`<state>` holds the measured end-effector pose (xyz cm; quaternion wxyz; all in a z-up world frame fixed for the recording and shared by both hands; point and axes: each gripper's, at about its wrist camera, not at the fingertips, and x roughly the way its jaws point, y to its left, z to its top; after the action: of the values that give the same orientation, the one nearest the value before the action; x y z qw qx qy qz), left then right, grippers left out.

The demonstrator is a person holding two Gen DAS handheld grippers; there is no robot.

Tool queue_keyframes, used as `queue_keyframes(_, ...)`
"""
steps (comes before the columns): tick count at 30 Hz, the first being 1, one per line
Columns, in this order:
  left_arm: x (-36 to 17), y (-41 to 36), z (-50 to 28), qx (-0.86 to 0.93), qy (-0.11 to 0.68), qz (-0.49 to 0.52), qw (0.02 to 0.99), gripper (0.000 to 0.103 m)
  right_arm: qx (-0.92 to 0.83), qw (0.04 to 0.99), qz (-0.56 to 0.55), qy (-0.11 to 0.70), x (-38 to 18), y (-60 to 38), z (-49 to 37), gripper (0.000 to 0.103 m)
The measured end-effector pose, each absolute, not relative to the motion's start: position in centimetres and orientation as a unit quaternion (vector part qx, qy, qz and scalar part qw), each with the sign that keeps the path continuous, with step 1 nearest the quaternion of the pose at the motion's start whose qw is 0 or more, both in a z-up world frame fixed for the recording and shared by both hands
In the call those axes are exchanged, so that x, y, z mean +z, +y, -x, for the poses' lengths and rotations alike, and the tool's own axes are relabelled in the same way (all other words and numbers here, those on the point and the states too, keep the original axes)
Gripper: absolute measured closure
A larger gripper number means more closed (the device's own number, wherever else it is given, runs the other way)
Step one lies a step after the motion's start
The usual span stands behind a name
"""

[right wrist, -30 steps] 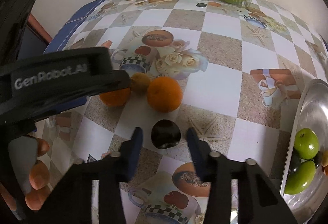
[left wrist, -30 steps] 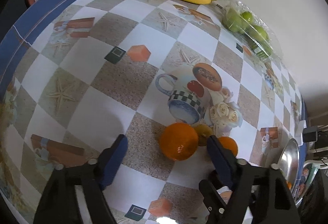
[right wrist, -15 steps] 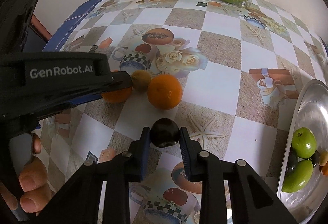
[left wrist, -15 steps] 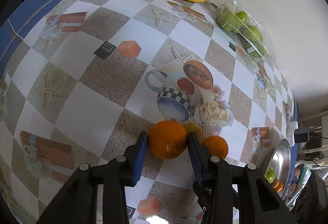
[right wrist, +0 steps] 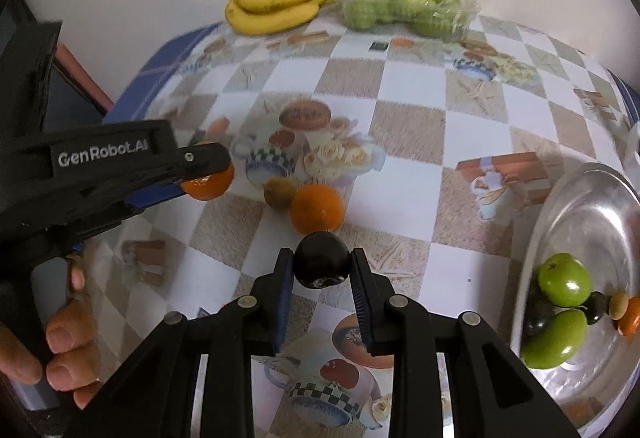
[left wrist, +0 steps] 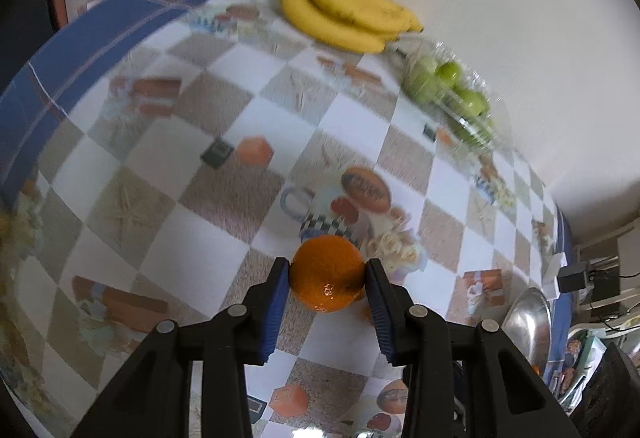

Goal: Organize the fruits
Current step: 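Carry the orange and plum over the steel bowl and release both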

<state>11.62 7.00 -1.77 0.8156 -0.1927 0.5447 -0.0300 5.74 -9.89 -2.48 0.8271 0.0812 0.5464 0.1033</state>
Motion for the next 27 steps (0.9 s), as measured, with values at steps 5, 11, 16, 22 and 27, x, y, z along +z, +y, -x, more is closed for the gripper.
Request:
queue_keyframes(5, 0.2, 6.6, -11.2, -0.034, 0.526, 0.186, 0.829, 0.062, 0.092, 0.835, -0.089, 0.535, -0.9, -11.1, -5.5, 0.074)
queue_keyframes(11, 1.0, 6.1, -10.9, -0.034, 0.520, 0.178, 0.835, 0.062, 0.067, 0.834, -0.119, 0.534, -0.3, -13.7, -5.2, 0.074)
queue_keyframes(16, 0.8, 5.4, -10.8, -0.035, 0.524, 0.173, 0.833, 0.062, 0.041, 0.838, -0.125, 0.529, 0.0, -15.8, -5.0, 0.073)
queue_keyframes(22, 0.9, 3.9, -10.6, -0.037, 0.528, 0.154, 0.834, 0.062, 0.014, 0.843, -0.143, 0.519, 0.6, -19.0, -4.5, 0.073)
queue_keyframes(27, 0.7, 1.6, -10.4, -0.053, 0.536, 0.143, 0.830, 0.062, -0.012, 0.846, -0.153, 0.511, 1.0, -21.5, -4.2, 0.073)
